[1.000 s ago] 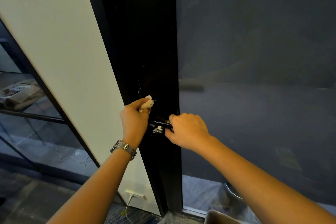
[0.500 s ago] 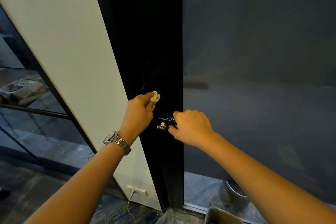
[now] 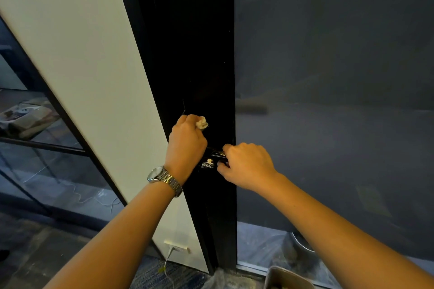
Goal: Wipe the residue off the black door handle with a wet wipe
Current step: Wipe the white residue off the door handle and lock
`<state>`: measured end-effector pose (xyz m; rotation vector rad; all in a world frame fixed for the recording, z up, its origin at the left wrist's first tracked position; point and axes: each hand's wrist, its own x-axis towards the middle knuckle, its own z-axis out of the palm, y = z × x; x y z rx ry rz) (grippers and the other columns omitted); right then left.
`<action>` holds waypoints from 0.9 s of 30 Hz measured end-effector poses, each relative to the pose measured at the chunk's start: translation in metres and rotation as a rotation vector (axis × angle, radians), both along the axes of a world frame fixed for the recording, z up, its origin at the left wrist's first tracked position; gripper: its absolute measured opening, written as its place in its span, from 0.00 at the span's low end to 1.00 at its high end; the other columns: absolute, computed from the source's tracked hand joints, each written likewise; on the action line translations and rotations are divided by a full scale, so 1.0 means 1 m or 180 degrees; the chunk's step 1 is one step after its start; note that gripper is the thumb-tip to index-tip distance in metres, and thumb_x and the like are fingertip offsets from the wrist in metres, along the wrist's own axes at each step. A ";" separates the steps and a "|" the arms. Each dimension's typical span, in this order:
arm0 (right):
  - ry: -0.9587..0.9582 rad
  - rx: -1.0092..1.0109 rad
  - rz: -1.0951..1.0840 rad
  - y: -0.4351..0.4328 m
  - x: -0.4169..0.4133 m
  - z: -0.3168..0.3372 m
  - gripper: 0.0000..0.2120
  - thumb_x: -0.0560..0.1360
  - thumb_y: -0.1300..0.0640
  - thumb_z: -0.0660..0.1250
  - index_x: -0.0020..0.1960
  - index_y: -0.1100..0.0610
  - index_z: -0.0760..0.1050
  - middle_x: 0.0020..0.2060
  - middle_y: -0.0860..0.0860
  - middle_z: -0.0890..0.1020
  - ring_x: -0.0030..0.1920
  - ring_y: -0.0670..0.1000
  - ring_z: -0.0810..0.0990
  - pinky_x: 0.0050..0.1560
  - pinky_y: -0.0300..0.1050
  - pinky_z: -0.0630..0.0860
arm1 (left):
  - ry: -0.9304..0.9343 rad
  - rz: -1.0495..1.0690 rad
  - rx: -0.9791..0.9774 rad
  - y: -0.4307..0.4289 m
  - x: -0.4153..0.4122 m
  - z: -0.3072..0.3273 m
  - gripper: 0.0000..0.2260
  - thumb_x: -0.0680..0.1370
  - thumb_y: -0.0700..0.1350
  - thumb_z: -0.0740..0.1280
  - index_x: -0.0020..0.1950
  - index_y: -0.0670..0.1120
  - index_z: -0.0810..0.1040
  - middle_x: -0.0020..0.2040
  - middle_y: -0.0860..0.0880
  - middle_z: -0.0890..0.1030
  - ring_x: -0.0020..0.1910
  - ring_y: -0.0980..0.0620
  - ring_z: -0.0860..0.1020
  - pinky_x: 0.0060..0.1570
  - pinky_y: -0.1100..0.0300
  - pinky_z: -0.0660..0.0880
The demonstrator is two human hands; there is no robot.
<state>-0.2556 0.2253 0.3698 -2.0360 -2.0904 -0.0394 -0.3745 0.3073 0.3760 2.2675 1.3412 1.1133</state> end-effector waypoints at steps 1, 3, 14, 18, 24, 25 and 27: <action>-0.0006 0.0011 0.0009 0.000 0.000 0.000 0.14 0.78 0.49 0.59 0.53 0.59 0.73 0.38 0.54 0.77 0.37 0.55 0.73 0.26 0.41 0.57 | -0.0067 0.0036 -0.0129 0.002 -0.004 -0.002 0.11 0.77 0.36 0.59 0.57 0.37 0.75 0.48 0.42 0.76 0.31 0.54 0.69 0.30 0.67 0.64; 0.0001 0.0014 0.0022 0.000 0.000 0.000 0.14 0.78 0.49 0.59 0.53 0.59 0.73 0.37 0.54 0.75 0.37 0.55 0.72 0.26 0.41 0.57 | -0.0188 0.0035 -0.0392 0.006 -0.011 -0.003 0.09 0.77 0.37 0.59 0.54 0.37 0.76 0.38 0.45 0.77 0.28 0.53 0.70 0.30 0.62 0.68; -0.0069 -0.0068 0.0053 0.001 0.000 0.002 0.15 0.78 0.48 0.58 0.53 0.59 0.73 0.37 0.54 0.75 0.37 0.56 0.74 0.26 0.42 0.58 | 0.0363 -0.0055 -0.0112 0.001 -0.008 0.009 0.13 0.75 0.34 0.60 0.59 0.37 0.74 0.53 0.38 0.76 0.39 0.48 0.72 0.35 0.66 0.65; -0.0067 -0.0070 0.0097 0.000 -0.001 0.002 0.16 0.79 0.48 0.58 0.56 0.59 0.73 0.45 0.56 0.81 0.45 0.58 0.79 0.27 0.42 0.58 | 0.0766 0.0152 -0.0470 0.000 0.002 0.017 0.06 0.75 0.37 0.62 0.48 0.35 0.73 0.37 0.43 0.73 0.30 0.53 0.69 0.28 0.67 0.64; -0.0065 -0.0043 0.0080 0.001 -0.001 0.001 0.16 0.79 0.49 0.57 0.57 0.59 0.73 0.45 0.55 0.81 0.45 0.58 0.80 0.27 0.42 0.59 | 0.0758 -0.0152 -0.0672 -0.007 0.003 0.022 0.06 0.78 0.39 0.58 0.46 0.37 0.73 0.30 0.50 0.67 0.27 0.56 0.65 0.27 0.68 0.62; -0.0060 -0.0030 0.0072 0.001 -0.001 0.001 0.16 0.79 0.49 0.57 0.57 0.59 0.73 0.45 0.56 0.81 0.44 0.58 0.79 0.29 0.43 0.61 | 0.0799 -0.0146 -0.0668 -0.007 0.000 0.020 0.07 0.78 0.39 0.58 0.48 0.36 0.74 0.30 0.50 0.67 0.27 0.56 0.65 0.27 0.68 0.62; -0.0018 -0.0030 0.0054 0.001 -0.001 0.001 0.15 0.78 0.49 0.58 0.55 0.59 0.74 0.43 0.55 0.81 0.40 0.57 0.77 0.31 0.44 0.63 | 0.0958 -0.0077 -0.0890 -0.006 -0.005 0.017 0.08 0.78 0.39 0.58 0.48 0.36 0.74 0.30 0.49 0.67 0.27 0.55 0.65 0.27 0.67 0.62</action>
